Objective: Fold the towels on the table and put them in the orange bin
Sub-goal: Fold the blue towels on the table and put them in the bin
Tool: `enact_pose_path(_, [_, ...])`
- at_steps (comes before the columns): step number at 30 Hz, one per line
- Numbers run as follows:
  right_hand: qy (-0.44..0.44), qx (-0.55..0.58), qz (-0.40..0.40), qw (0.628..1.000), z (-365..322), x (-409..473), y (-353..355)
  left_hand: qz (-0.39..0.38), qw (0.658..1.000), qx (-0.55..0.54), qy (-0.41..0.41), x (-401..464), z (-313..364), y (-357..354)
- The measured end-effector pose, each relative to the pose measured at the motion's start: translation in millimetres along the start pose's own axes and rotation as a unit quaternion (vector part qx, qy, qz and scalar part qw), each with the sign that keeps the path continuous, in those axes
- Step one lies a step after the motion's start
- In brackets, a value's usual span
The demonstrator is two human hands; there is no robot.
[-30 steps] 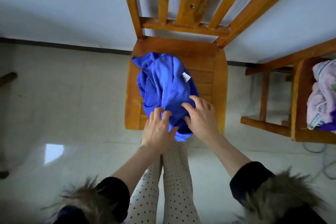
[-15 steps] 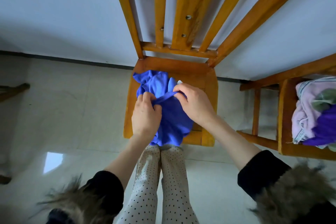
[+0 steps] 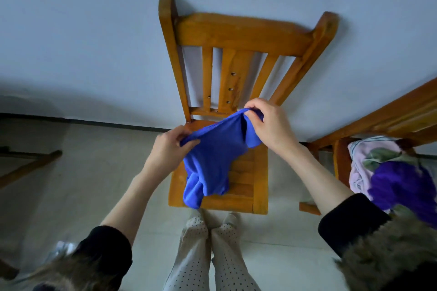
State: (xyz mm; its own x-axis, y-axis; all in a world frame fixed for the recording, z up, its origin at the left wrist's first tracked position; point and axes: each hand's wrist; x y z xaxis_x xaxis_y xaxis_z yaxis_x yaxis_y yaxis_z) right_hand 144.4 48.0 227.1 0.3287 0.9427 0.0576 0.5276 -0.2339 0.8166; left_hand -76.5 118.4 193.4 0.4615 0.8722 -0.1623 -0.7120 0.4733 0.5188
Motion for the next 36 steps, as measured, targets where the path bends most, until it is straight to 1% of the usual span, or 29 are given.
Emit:
enact_pose_path(3, [-0.014, -0.032, 0.008, 0.999, -5.7, -6.8, 17.9, -0.028, 0.998, -0.002, -0.065, 1.3, 38.6, 10.2])
enact_pose_path(6, [-0.015, -0.051, -0.035, 0.998, -10.8, -14.3, 30.2, -0.071, 0.991, -0.004, -0.117, 2.7, 75.2, 9.0])
enact_pose_path(8, [-0.003, -0.02, -0.083, 0.996, -15.7, -21.2, 37.7, -0.091, 0.985, -0.002, -0.143, 2.2, 95.2, 5.9])
enact_pose_path(10, [0.005, 0.037, -0.103, 0.994, -20.9, -24.6, 42.7, -0.096, 0.981, -0.011, -0.169, 2.1, 107.6, 2.9])
enact_pose_path(12, [0.019, 0.054, -0.073, 0.996, -25.8, -27.0, 49.4, -0.087, 0.978, -0.023, -0.191, -1.0, 116.0, 0.9])
enact_pose_path(15, [0.036, 0.045, -0.01, 0.998, -32.6, -30.5, 61.6, -0.086, 0.978, -0.027, -0.19, -6.5, 120.2, -0.8])
enact_pose_path(21, [0.056, 0.039, 0.072, 0.995, -43.9, -27.3, 93.1, -0.128, 0.982, -0.058, -0.124, -15.9, 118.9, -14.1])
enact_pose_path(24, [0.04, 0.075, 0.138, 0.987, -44.1, -22.6, 116.8, -0.152, 0.986, -0.015, -0.073, -14.5, 116.0, -19.4])
enact_pose_path(25, [0.036, 0.079, 0.155, 0.984, -42.4, -22.0, 124.1, -0.153, 0.986, -0.008, -0.065, -14.1, 116.3, -19.7])
enact_pose_path(27, [0.02, 0.072, 0.165, 0.983, -36.5, -23.0, 135.8, -0.133, 0.988, -0.014, -0.08, -13.3, 122.1, -17.4])
enact_pose_path(30, [-0.032, 0.032, 0.136, 0.99, -21.7, -30.3, 139.9, -0.105, 0.986, -0.008, -0.132, -13.1, 148.7, -8.1])
enact_pose_path(32, [-0.063, -0.001, 0.095, 0.993, -9.2, -38.4, 134.0, -0.091, 0.98, -0.019, -0.174, -12.3, 169.3, -2.9])
enact_pose_path(34, [-0.073, -0.032, 0.046, 0.996, -0.8, -48.6, 124.9, -0.086, 0.973, -0.018, -0.211, -11.8, 187.8, 1.6])
enact_pose_path(36, [-0.068, -0.029, 0.013, 0.997, 1.0, -57.3, 117.3, -0.105, 0.966, 0.01, -0.236, -10.6, 202.0, 2.9])
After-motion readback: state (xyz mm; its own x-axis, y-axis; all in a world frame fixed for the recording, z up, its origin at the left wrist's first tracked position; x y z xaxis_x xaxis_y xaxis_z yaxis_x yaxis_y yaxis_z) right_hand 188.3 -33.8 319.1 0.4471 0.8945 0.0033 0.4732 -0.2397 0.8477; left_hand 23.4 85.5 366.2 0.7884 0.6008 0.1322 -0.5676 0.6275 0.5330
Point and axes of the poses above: each hand's wrist, its own x-axis towards the middle knuckle, its own y-axis out of the back of the hand, z = x × y, and after that the axes turned 9 degrees about -x, right-handed
